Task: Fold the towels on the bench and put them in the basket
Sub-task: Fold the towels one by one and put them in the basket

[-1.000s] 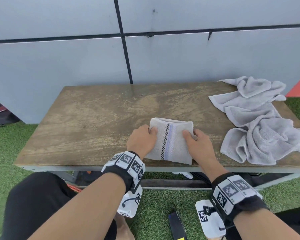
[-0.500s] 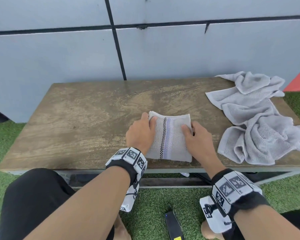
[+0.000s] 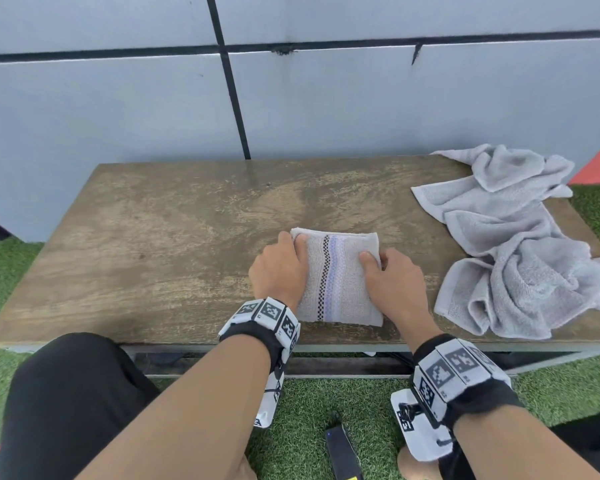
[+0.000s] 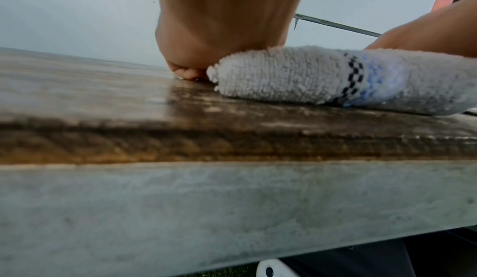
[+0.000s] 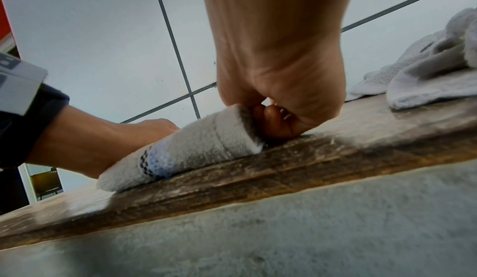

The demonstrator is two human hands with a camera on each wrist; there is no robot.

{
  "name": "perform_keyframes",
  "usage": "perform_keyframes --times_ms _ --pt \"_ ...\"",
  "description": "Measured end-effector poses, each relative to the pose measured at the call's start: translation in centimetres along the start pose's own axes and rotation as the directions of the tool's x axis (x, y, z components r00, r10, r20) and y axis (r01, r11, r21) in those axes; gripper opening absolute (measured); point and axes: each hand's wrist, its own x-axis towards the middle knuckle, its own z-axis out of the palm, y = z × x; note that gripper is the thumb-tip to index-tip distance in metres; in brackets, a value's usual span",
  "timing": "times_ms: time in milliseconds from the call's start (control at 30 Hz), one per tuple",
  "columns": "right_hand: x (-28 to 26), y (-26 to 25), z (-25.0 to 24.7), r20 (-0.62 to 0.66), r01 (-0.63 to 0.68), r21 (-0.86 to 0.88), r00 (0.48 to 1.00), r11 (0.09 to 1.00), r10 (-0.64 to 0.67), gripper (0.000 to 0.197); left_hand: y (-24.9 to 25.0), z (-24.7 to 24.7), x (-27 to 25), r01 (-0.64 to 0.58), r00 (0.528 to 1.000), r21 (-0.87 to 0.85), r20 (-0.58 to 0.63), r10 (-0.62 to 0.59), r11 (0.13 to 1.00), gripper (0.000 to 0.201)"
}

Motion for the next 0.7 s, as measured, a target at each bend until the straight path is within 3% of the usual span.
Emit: perform_keyframes --times_ms 167,233,300,367,400,467,533,600,700 --pt "0.1 -0.5 -0.4 -0.022 -0.07 0.067 0.997 0.995 0.072 0.038 -0.1 -0.6 0.7 0.011 0.999 -0.041 0.038 -0.01 0.999 0.042" --pt "-0.6 -1.1 -0.6 -0.155 0.095 -0.005 0.983 0.995 -0.095 0.037 0.2 -1.2 1.1 0.06 0.996 -0.098 0.077 -0.053 0.993 0.042" --pt "-1.5 -2.0 -0.4 -0.248 0.353 -0.126 0.894 0.927 -0.374 0.031 0.8 -1.7 0.8 0.043 0.999 -0.176 0.029 -0.038 0.983 0.034" --pt "-2.1 -2.4 0.3 -0.144 0.503 -0.23 0.829 0.833 -0.54 0.024 1.3 -1.7 -0.3 -0.14 0.983 -0.122 -0.132 0.124 0.983 0.018" --pt "-2.2 -2.1 0.9 -0.053 0.529 -0.28 0.825 0.801 -0.563 0.026 1.5 -1.4 -1.2 -0.235 0.961 -0.077 -0.168 0.22 0.969 0.013" --pt "-2.5 -1.3 1.8 0.125 0.511 -0.351 0.856 0.785 -0.501 0.043 1.4 -0.2 -2.6 -0.356 0.928 -0.037 -0.128 0.348 0.934 0.016" --pt "-2.5 -0.6 2.1 0.221 0.456 -0.39 0.89 0.8 -0.399 0.055 0.9 0.7 -3.1 -0.356 0.934 -0.026 -0.026 0.355 0.934 0.032" --pt "-2.3 -0.6 2.2 0.253 0.433 -0.41 0.9 0.803 -0.355 0.058 0.3 1.0 -2.7 -0.303 0.948 -0.024 0.099 0.303 0.953 0.049" --pt "-2.2 -1.0 2.2 0.264 0.411 -0.434 0.909 0.802 -0.322 0.059 0.0 1.0 -2.3 -0.285 0.934 -0.023 0.218 0.283 0.958 0.057"
